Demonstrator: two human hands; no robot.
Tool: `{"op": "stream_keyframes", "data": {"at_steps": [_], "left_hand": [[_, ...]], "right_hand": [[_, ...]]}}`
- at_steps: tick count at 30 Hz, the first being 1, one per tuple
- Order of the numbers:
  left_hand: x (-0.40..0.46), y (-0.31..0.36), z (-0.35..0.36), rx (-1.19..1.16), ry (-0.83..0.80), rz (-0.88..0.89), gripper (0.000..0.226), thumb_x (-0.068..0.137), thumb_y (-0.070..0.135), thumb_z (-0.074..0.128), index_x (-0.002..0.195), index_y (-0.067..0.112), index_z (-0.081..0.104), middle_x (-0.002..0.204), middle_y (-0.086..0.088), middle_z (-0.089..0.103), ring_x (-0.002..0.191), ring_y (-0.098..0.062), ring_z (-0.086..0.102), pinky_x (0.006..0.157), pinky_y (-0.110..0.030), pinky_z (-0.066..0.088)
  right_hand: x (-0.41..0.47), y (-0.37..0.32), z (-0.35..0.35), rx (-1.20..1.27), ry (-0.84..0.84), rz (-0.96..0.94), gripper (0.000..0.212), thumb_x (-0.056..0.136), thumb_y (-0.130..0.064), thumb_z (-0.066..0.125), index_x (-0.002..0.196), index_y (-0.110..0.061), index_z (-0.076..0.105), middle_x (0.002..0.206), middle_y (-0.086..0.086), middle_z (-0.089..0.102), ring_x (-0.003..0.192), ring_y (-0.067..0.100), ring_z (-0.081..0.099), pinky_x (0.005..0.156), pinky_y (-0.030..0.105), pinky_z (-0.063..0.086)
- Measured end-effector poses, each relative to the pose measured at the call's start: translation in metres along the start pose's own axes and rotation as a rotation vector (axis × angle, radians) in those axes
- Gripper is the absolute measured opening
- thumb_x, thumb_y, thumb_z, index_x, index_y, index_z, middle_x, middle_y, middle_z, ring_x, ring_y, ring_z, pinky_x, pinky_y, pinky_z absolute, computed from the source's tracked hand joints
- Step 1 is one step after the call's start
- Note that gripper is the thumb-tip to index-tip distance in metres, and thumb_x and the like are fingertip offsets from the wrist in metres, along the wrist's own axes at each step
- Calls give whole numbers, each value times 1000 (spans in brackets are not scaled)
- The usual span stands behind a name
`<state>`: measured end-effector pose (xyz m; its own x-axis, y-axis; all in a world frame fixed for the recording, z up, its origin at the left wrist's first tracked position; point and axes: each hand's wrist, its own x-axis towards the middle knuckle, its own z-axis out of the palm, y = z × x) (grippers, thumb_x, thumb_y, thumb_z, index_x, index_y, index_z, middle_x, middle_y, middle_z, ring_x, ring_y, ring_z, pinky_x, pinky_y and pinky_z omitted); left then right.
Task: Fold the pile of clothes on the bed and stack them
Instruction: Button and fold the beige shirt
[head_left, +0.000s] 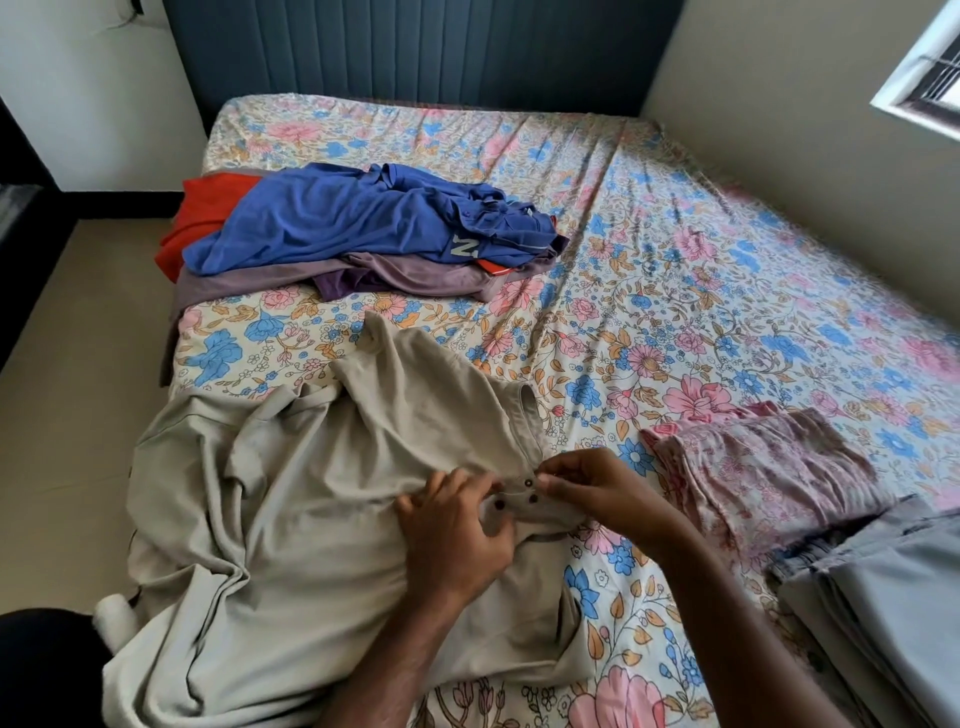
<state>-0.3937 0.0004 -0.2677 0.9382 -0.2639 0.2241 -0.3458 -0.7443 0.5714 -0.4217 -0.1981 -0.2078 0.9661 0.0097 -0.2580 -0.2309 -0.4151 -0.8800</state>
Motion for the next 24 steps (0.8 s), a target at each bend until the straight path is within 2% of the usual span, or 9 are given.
{"op": "stream_keyframes", "data": {"at_steps": [2, 4, 7, 9, 11, 13, 17, 21, 24], "left_hand": [[4, 6, 0, -22, -4, 36, 39, 75, 67, 56, 104, 43, 65, 99, 24, 63, 100, -5, 52, 79, -36, 28], [8, 10, 3, -40, -5, 53, 38, 74, 68, 58, 100, 42, 68, 96, 23, 65, 97, -7, 54, 76, -36, 26], [14, 15, 6, -3, -17, 63, 36, 74, 67, 56, 94, 41, 70, 90, 21, 65, 95, -10, 54, 77, -37, 25], [17, 17, 7, -1, -36, 72, 33, 76, 64, 56, 93, 40, 71, 91, 22, 65, 98, -9, 52, 78, -37, 24], [18, 16, 8, -58, -80, 97, 25, 78, 58, 62, 92, 40, 71, 95, 24, 66, 102, -6, 51, 80, -37, 21], [16, 11, 11, -151, -108, 102, 18, 79, 52, 70, 93, 41, 72, 96, 27, 65, 104, -2, 52, 83, -36, 21], [11, 2, 14, -322, -27, 39, 15, 78, 51, 70, 88, 40, 74, 86, 31, 64, 96, 3, 56, 89, -35, 26], [10, 4, 21, -252, 1, 15, 21, 79, 55, 63, 87, 39, 73, 90, 26, 68, 95, 0, 56, 89, -36, 28], [10, 4, 22, -225, 1, 9, 18, 82, 54, 61, 86, 38, 70, 90, 25, 68, 95, 0, 55, 88, -36, 28]], "right_hand": [[7, 5, 8, 21, 57, 31, 33, 94, -43, 69, 86, -12, 76, 79, 21, 70, 64, 23, 57, 61, 38, 45], [15, 10, 12, -12, 93, 53, 29, 93, -38, 72, 80, -12, 76, 72, 16, 70, 61, 18, 55, 59, 34, 43], [26, 15, 8, -11, 83, 94, 29, 91, -33, 76, 83, -6, 76, 85, 28, 70, 67, 22, 57, 65, 39, 45], [28, 18, 2, 15, 49, 121, 33, 91, -35, 76, 86, -2, 74, 85, 32, 67, 69, 25, 55, 65, 39, 44], [27, 20, -4, 24, 0, 132, 34, 92, -32, 75, 88, 1, 73, 77, 26, 64, 69, 26, 53, 62, 36, 42], [26, 23, -8, 62, -50, 140, 31, 92, -27, 75, 91, 4, 72, 79, 20, 63, 70, 27, 51, 61, 33, 42], [25, 26, -9, 96, -90, 126, 21, 93, -17, 73, 92, 4, 74, 75, 14, 61, 64, 19, 48, 57, 25, 39], [25, 28, -6, 135, -64, 110, 16, 92, -16, 74, 93, 0, 77, 79, 14, 67, 70, 24, 53, 59, 24, 44], [22, 28, -5, 162, -69, 105, 17, 93, -13, 72, 93, 4, 75, 76, 12, 65, 64, 15, 52, 57, 21, 43]]}}
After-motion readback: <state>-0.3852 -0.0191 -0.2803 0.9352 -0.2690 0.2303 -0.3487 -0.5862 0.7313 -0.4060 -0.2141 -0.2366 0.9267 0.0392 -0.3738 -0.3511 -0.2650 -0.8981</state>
